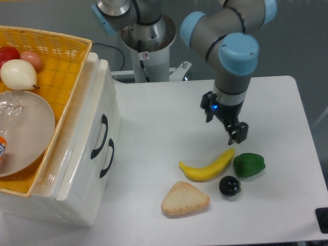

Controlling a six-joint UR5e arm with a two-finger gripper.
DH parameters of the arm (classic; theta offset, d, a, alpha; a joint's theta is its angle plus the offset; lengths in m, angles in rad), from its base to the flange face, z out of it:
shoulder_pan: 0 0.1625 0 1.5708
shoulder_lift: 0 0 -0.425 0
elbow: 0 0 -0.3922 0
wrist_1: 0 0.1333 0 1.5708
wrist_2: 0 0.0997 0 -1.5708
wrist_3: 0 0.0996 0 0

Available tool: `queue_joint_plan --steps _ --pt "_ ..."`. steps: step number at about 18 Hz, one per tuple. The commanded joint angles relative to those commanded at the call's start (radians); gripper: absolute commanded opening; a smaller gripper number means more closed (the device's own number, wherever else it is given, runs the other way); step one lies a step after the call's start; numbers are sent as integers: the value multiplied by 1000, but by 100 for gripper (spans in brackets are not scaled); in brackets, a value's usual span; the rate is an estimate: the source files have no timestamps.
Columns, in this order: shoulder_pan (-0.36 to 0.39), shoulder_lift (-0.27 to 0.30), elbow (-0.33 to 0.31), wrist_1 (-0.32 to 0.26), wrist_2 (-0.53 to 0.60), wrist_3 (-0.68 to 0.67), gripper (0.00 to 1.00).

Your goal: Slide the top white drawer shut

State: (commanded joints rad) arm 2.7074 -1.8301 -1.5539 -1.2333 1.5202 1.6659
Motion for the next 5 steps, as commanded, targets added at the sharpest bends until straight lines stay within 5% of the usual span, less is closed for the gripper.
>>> queue_joint_plan --steps 5 --pt "17 17 -11 6 0 2 100"
